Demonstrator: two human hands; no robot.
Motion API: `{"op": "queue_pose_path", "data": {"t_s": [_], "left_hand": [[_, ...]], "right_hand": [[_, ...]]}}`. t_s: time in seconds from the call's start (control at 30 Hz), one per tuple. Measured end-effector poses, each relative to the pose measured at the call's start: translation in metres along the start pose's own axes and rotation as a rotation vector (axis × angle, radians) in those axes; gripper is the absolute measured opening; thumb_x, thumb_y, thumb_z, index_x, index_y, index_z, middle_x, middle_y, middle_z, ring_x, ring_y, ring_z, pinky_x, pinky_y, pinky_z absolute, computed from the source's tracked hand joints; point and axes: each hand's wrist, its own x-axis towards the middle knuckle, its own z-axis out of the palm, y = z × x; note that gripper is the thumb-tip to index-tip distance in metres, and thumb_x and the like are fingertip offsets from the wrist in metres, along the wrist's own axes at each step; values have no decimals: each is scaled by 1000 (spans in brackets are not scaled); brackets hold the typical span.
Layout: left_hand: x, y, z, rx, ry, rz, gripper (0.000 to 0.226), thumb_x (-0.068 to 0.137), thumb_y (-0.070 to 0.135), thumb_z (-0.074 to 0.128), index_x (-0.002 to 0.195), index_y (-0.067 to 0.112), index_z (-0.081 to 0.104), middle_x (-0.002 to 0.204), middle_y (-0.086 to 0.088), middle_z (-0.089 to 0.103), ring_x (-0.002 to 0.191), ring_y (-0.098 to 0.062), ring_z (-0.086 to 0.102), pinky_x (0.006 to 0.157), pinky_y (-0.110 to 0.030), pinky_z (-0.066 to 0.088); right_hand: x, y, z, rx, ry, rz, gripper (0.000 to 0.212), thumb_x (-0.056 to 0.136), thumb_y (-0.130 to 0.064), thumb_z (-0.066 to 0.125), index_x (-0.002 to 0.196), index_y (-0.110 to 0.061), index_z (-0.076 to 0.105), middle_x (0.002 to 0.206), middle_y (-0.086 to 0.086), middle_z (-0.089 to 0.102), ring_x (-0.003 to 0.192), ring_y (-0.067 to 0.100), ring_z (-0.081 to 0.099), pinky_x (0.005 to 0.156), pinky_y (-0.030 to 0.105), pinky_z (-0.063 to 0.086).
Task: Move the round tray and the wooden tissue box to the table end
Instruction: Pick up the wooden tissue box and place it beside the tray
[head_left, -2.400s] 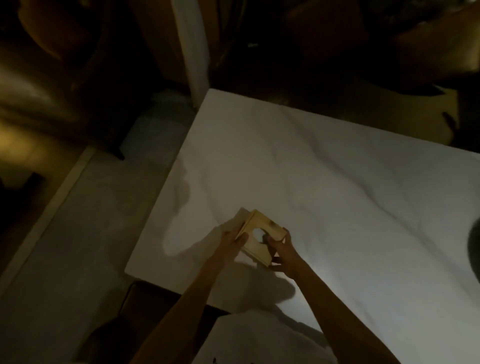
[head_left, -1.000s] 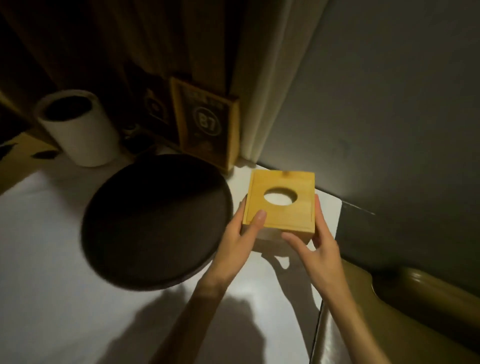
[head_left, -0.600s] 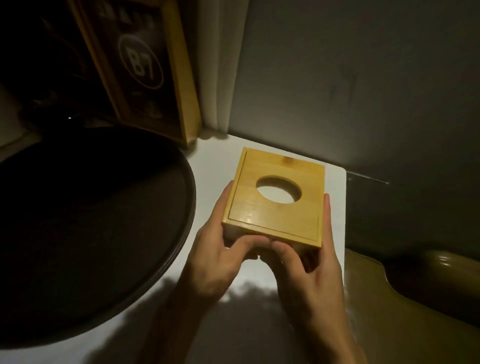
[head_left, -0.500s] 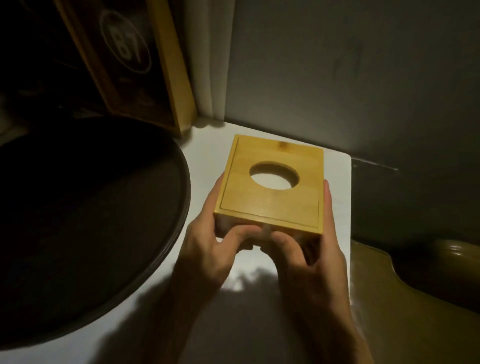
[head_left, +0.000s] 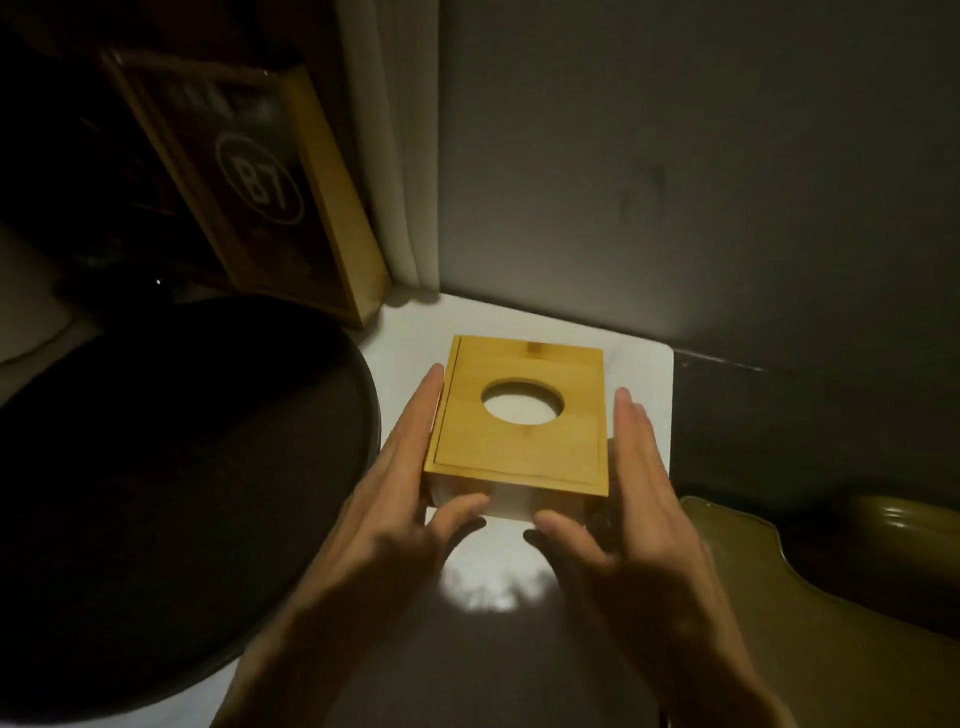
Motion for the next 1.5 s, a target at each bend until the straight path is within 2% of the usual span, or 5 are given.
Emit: {"op": "queue_pose_path", "data": {"t_s": [0.07,0.17,0.43,0.83,1.5], "left_hand": [[3,15,-7,262,-59,13,107,82,36,69,134,67,-20,150,43,-19,145,9,-10,120,-36,22],[12,28,-14,522,-160,-8,113,83,45,63,132,53,-38,144,33,-43,139,-2,-38,118,-56,16],[67,37,-12,828,-193,-23,121,80,46,70,149,22,-25,161,1,-26,148,-24,-25,123,-51,8],[128,34,8,961,-97,-224,127,68,65,69,145,39,-30,163,-11,-16,145,-47,-19,106,-77,-8],[145,30,15,923,-21,-197,134,62,60,78,146,43,-25,160,-7,-28,146,-44,-22,102,-81,-6]], "right_hand": [[4,-21,-13,-301,-34,-87,104,79,-71,49,142,-51,-31,156,-21,-32,147,19,-27,120,48,3],[27,-45,-24,-700,-178,-8,111,82,-66,53,144,-37,-34,154,-6,-41,139,37,-39,118,61,-4],[72,-47,-10,-678,-204,201,123,80,-40,74,149,-30,-28,155,-2,-40,145,51,-13,113,68,12],[121,-40,-22,-591,-132,287,123,77,-28,80,148,-45,-20,158,-9,-31,142,59,0,104,75,24],[134,-34,-20,-594,-106,272,122,76,-49,75,147,-43,-24,163,10,1,142,58,8,104,73,29]]}}
